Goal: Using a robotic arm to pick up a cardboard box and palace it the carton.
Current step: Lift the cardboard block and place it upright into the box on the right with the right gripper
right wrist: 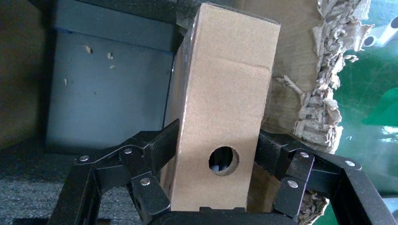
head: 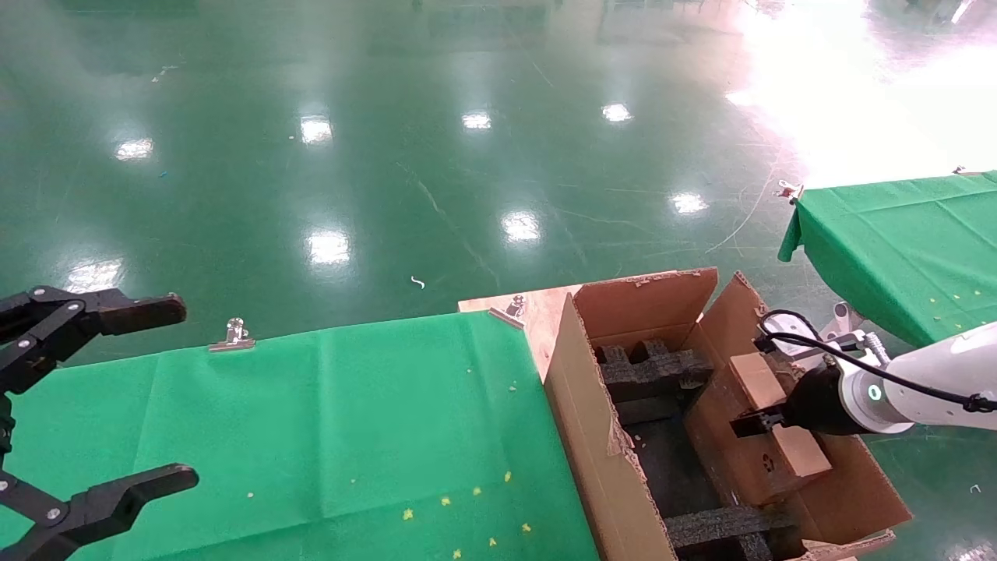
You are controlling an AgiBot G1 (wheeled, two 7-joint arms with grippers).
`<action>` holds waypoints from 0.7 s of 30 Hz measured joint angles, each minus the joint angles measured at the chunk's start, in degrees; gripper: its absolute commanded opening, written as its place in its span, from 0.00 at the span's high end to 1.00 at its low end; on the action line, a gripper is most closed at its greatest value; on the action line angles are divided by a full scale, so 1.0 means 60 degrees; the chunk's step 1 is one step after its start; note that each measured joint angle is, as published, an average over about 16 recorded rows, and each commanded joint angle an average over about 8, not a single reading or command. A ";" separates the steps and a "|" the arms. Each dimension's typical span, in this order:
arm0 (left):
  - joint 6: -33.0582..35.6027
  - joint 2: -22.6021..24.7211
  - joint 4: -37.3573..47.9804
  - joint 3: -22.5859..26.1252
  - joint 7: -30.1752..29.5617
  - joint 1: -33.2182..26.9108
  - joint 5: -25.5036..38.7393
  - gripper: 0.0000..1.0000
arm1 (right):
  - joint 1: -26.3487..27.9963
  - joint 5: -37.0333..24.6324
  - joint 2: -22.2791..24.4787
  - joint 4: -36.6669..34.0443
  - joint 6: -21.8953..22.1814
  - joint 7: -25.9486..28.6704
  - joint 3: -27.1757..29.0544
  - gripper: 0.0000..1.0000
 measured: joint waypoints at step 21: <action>-0.0001 -0.0001 0.0000 0.0002 0.0001 0.0000 -0.0001 0.00 | -0.1163 0.0594 -0.0750 -0.1017 0.0380 -0.0727 -0.0026 1.00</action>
